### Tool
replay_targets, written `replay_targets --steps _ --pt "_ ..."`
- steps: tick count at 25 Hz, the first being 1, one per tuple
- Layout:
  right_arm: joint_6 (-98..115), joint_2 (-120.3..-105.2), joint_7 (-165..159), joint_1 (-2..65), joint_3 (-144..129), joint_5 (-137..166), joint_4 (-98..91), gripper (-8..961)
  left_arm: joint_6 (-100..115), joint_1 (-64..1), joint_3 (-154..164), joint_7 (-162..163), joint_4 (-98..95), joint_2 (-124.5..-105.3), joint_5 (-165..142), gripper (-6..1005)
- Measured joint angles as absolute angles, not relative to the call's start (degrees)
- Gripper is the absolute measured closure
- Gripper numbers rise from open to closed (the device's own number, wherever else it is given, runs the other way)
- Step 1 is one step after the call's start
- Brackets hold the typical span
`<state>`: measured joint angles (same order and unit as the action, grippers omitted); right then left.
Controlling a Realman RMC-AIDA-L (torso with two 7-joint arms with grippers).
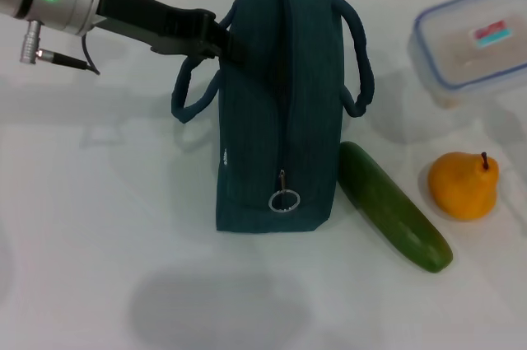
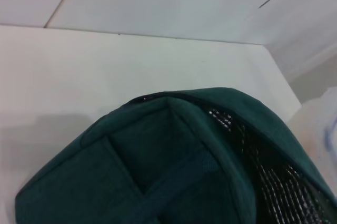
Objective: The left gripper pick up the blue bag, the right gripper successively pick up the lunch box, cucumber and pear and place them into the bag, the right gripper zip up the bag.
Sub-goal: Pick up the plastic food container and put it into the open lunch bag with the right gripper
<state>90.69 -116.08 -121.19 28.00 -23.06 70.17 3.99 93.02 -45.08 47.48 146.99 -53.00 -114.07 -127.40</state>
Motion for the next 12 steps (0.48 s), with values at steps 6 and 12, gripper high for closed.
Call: replay_targets --steps 6,12 --pt "96.88 -115.68 -121.64 28.4 -18.03 70.11 3.2 856 94.63 -45.52 47.51 147.47 -53.16 -113.62 -125.55 918" --pt "99.61 -115.75 -123.54 29.85 -16.29 69.35 1.15 856 97.92 -45.65 47.66 150.51 -54.83 -113.93 -122.83 919"
